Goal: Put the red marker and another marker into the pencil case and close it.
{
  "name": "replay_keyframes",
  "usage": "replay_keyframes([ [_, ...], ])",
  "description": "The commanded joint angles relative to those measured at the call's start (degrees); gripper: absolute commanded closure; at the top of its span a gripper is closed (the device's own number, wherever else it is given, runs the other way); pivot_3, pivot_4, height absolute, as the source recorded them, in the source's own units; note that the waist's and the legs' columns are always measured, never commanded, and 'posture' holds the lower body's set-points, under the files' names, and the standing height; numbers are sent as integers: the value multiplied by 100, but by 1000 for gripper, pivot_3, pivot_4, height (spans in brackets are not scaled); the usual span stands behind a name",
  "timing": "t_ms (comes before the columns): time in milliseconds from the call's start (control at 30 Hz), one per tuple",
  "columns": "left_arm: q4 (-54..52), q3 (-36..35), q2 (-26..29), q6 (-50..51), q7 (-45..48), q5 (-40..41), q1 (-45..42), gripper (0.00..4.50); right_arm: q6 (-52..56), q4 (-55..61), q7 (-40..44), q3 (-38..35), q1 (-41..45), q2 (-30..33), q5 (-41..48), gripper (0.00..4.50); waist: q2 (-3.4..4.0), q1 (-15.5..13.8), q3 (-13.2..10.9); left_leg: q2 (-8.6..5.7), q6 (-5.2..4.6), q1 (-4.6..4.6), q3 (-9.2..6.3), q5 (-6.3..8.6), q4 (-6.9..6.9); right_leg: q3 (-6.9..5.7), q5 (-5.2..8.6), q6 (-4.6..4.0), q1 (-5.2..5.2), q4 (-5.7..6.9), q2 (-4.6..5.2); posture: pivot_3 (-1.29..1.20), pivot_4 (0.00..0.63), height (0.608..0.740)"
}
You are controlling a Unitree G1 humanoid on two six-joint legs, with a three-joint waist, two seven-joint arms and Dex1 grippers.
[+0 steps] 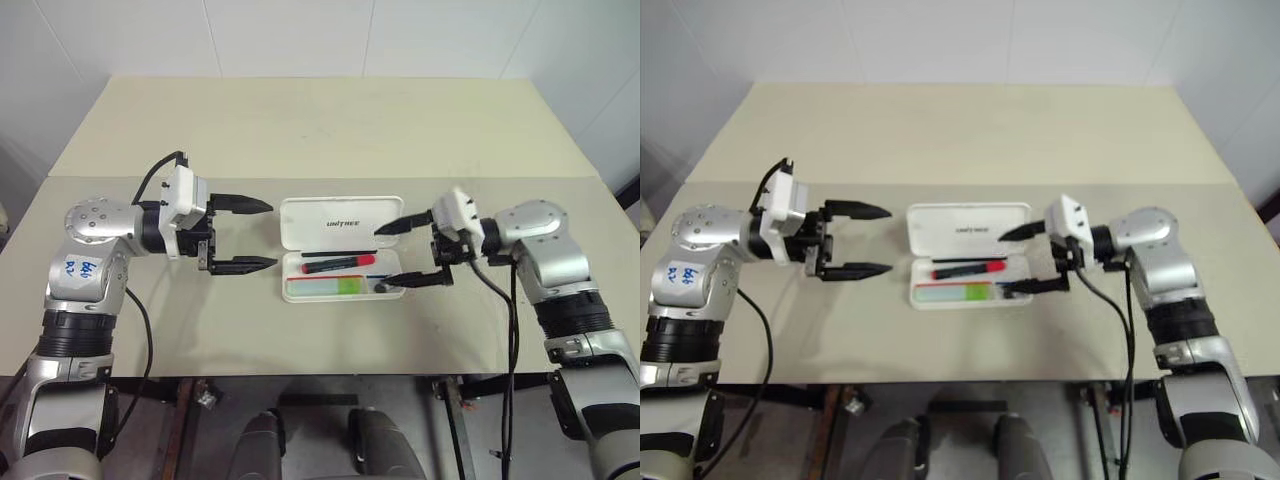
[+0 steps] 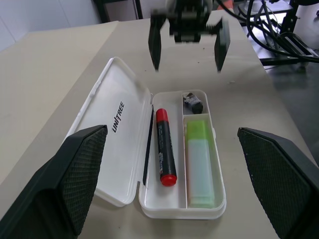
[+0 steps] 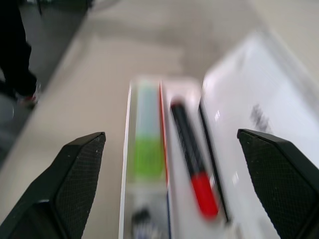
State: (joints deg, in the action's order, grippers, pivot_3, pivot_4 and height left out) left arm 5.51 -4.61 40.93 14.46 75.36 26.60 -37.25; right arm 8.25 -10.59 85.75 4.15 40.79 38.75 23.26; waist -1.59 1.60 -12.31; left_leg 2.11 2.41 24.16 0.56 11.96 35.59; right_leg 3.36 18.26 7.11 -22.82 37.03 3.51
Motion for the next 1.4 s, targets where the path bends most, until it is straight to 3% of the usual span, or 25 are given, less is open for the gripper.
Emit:
replay_keyframes([
  [33, -72, -435, 147, 187, 84, 423, 162, 0, 498, 732, -95, -449, -331, 269, 516, 18, 0, -4, 0, 0, 0, 0, 0, 0, 0, 0, 0, 0, 0, -1, 2, 0, 150, 740],
  [200, 118, -614, 278, 40, 199, 403, 514, 0, 505, 1146, -408, -946, -853, 328, 808, 18, 0, 8, 0, -3, -1, -4, 5, 0, 3, 1, -1, -2, 4, -2, 7, 0, 150, 740],
  [300, 279, -669, 295, -27, 227, 391, 547, 601, 591, 1219, -578, -1109, -962, 293, 949, 0, 0, 15, 0, 0, -1, -6, 5, 0, 3, -1, -4, -9, 4, -1, 5, 0, 150, 740],
  [600, 714, -620, 250, -243, 280, 265, 442, 3642, 819, 1195, -769, -1212, -1129, 331, 1102, 0, -1, 4, 0, 1, -1, -5, 5, 1, 1, -3, -5, -10, 4, -6, 6, 0, 150, 740],
  [700, 786, -556, 213, -177, 228, 266, 273, 4475, 878, 1181, -870, -1197, -1058, 308, 1100, 0, -1, 5, 0, 1, -1, -5, 6, 1, 1, -3, -5, -10, 4, -7, 7, 0, 150, 740],
  [833, 1044, -484, 82, -382, -15, 52, -19, 4475, 892, 1147, -934, -1142, -1033, 317, 1042, 0, 0, 1, 0, 1, -1, -4, 5, 1, 2, -4, -5, -10, 4, -6, 6, 0, 150, 740],
  [1133, 1947, -234, -761, -975, -1270, -661, -854, 4475, 888, 1211, -1143, -1084, -1030, 215, 991, 0, -1, -8, 0, -4, -1, 0, 4, 1, 9, -3, -10, 0, 4, -6, 5, 0, 150, 740],
  [1400, 3256, 31, -1299, -1541, -2160, -1357, -1426, 4475, 948, 1494, -1360, -1095, -1208, 149, 1051, 0, -1, 1, 0, -4, -1, 0, 5, 0, 10, -1, -11, 2, 4, -6, 1, 0, 150, 740],
])
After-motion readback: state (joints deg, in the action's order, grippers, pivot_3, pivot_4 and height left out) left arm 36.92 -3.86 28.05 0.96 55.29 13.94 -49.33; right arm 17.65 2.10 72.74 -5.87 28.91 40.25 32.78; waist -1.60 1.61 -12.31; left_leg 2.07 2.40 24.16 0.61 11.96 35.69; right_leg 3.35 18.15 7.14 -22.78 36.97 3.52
